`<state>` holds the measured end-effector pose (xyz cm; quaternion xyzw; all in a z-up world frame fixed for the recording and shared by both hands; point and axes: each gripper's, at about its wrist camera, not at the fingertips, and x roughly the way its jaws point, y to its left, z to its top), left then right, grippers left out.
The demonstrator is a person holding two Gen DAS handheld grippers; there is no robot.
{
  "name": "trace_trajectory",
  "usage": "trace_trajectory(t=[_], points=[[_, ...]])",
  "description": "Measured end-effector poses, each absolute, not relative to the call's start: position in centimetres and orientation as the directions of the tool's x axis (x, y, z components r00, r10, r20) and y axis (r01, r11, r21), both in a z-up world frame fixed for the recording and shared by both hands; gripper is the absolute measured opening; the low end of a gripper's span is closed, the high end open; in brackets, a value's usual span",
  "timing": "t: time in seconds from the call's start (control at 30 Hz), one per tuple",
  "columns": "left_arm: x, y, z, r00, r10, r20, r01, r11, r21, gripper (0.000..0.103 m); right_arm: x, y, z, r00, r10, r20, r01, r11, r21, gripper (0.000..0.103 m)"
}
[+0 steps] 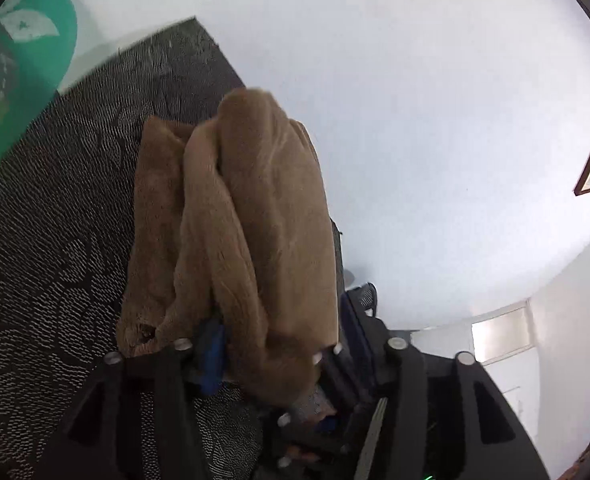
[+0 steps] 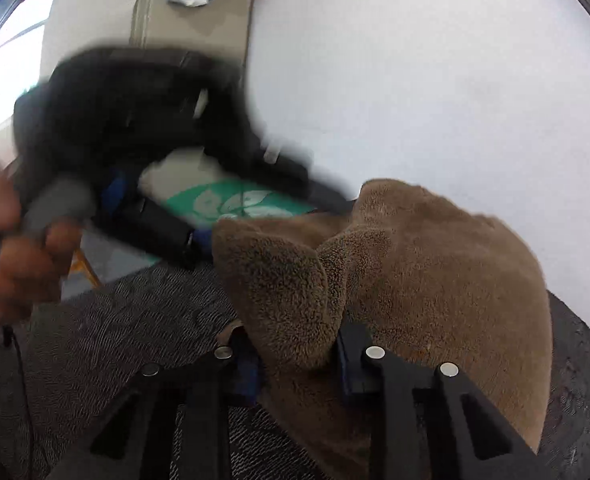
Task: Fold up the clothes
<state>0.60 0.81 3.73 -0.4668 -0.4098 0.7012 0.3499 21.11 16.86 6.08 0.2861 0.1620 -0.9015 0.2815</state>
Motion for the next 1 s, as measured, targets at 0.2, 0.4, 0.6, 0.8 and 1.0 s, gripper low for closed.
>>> trace_trajectory(t=[0.2,0.4,0.6,0.8,1.0], points=[[-0.4,0.4,6.8,-0.369,0.865,-0.339,-0.163,-0.419,-0.893,0.069,21.2,17.4,4.4,-0.667,-0.403,-0.627,0.596,-0.793,-0.124,0.03],[-3.8,4.0,10.4,-0.371,0.868,-0.33,-0.268,-0.441,-0.856,0.08,20.9,17.0,4.6,-0.667,-0.397,-0.631,0.6,-0.788,-0.138,0.03],[-6.2,6.8,5.5,-0.293,0.817,-0.496,-0.191,-0.559,-0.807,0.08,19.2,15.9,5.3,-0.662,-0.397,-0.636,0.6,-0.79,-0.131,0.033],[-8.1,7.0,0.6,-0.244,0.848,-0.471,-0.166,-0.515,-0.841,0.08,19.3,17.2,5.8,-0.605,-0.48,-0.636,0.652,-0.757,-0.048,0.067],[-6.4,5.0,-1.2,-0.288,0.881,-0.377,-0.206,-0.441,-0.874,0.064,21.6,21.9,9.3,-0.592,-0.558,-0.582,0.645,-0.761,0.072,0.067]])
